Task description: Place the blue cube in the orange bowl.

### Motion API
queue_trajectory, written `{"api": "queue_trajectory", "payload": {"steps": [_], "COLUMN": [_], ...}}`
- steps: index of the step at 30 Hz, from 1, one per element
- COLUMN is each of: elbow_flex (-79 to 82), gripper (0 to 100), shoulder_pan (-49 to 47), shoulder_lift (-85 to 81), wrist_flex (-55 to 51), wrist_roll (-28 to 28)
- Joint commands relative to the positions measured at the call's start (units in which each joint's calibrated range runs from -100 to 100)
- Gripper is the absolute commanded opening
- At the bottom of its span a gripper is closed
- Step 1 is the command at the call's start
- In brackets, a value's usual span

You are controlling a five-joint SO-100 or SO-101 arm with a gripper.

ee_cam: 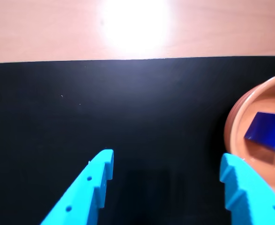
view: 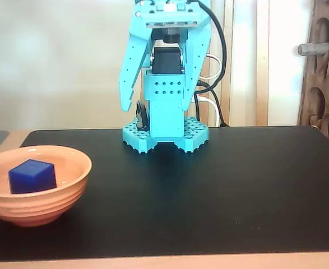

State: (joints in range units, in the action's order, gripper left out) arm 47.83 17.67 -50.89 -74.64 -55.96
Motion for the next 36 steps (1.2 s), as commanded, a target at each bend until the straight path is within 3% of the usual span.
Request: {"api": "queue_trajectory", "payload": {"steps": [1, 16, 36], "elbow_flex": [2.26, 7.97, 23.58], "gripper": [26, 26, 26], "shoulder_pan": [-6.14, -12.26, -9.55], "shoulder_lift": [-3.94, -4.63, -10.85], "wrist_flex": [-0.28, -0.36, 0.42], "wrist_roll": [-2.15, -2.15, -2.15]}}
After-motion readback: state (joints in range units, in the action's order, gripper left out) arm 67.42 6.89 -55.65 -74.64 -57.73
